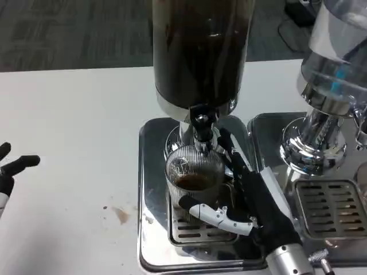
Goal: Grasp the cup under the faucet to collect the drink, then remove the cup.
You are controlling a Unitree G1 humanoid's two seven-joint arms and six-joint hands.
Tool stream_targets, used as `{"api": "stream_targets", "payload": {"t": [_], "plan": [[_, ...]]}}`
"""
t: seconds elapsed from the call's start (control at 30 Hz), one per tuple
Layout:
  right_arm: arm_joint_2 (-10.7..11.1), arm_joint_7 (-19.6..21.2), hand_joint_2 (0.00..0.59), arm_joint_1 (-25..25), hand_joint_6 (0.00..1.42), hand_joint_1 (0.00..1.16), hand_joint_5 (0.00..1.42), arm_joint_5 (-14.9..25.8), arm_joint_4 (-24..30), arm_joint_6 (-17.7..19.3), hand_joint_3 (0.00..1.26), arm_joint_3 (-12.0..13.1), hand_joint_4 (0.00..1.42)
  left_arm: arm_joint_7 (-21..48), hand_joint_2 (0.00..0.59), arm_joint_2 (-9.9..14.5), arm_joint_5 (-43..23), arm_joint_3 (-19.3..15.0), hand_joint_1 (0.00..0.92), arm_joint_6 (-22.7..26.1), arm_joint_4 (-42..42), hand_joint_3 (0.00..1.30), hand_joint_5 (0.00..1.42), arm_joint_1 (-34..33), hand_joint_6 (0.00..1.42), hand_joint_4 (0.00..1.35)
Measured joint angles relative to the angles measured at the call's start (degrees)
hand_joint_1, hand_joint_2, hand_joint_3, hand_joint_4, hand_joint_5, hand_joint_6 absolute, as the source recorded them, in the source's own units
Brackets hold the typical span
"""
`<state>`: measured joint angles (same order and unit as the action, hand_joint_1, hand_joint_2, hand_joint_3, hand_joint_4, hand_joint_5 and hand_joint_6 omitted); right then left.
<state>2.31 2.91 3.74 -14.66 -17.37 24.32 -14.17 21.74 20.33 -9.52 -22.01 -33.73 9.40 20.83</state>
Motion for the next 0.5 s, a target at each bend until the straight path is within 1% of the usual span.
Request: {"api": "stream_targets", "payload": {"t": [0.33, 0.5], "plan": [[0.13, -0.8, 0.114, -0.68, 0.45, 0.86, 0.28, 0.21, -0.09, -0.71, 0.0, -0.28, 0.15, 0.0, 0.228, 0.0, -0.02, 0.0, 0.0, 0.19, -1.02, 0.41, 0.14, 1.01, 0.0, 0.07], [-0.15, -0.52, 0.122, -0.92, 0.5, 0.87, 0.33, 0.29, -0.35, -1.0, 0.06, -0.24, 0.19, -0.08, 0.229, 0.0, -0.01, 0.0, 0.0, 0.36, -1.66, 0.44, 0.14, 1.47, 0.0, 0.09]]}}
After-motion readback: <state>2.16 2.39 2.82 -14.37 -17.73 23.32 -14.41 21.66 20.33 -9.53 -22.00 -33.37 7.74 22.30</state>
